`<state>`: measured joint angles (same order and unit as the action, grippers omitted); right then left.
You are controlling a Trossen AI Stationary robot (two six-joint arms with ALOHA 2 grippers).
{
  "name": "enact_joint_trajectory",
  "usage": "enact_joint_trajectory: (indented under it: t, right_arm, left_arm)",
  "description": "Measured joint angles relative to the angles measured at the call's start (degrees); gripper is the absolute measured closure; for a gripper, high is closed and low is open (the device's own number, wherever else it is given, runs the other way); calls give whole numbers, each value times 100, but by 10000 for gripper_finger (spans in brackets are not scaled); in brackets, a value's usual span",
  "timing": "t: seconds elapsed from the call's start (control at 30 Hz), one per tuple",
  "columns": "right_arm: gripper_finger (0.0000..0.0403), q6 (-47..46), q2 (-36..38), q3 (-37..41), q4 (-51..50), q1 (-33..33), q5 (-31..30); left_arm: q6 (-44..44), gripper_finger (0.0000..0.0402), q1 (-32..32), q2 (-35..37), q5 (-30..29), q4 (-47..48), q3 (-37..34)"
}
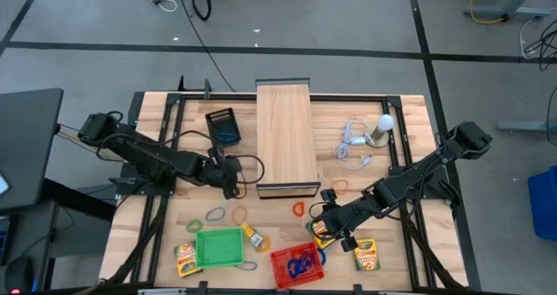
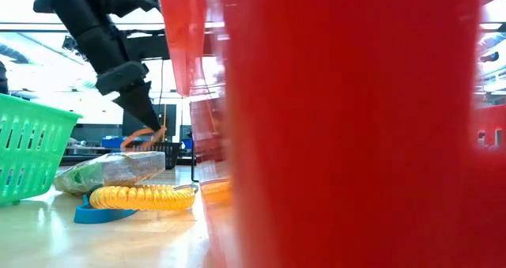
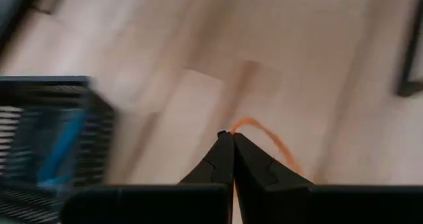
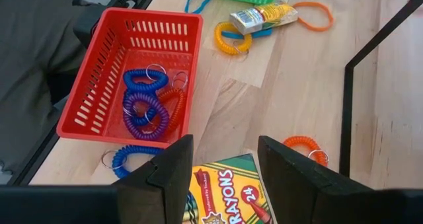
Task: Pick & Place Office Desk Supplies
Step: Put the orange rubber band into the black basket
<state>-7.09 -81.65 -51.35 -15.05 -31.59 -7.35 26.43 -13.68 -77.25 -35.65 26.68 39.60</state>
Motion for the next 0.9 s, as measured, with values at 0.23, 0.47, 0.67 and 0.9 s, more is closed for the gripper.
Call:
enact_joint_trajectory:
  t: [0.23, 0.47, 0.67, 0.9]
  right_arm:
    - [225, -11, 0, 0, -2, 0, 0]
    - [225, 1, 0, 0, 0, 0, 0]
    - [225, 2, -1, 0, -1, 0, 0]
    - [225, 0, -2, 0, 0, -15, 2]
  left_arm:
    - [209, 401, 265, 2, -1095, 964, 306]
    - [105, 401, 848, 4, -1779, 1132, 303]
    - [-299, 401, 1642, 4, -2132, 1134, 303]
    - [-678, 400, 2532, 7, -1828, 1100, 302]
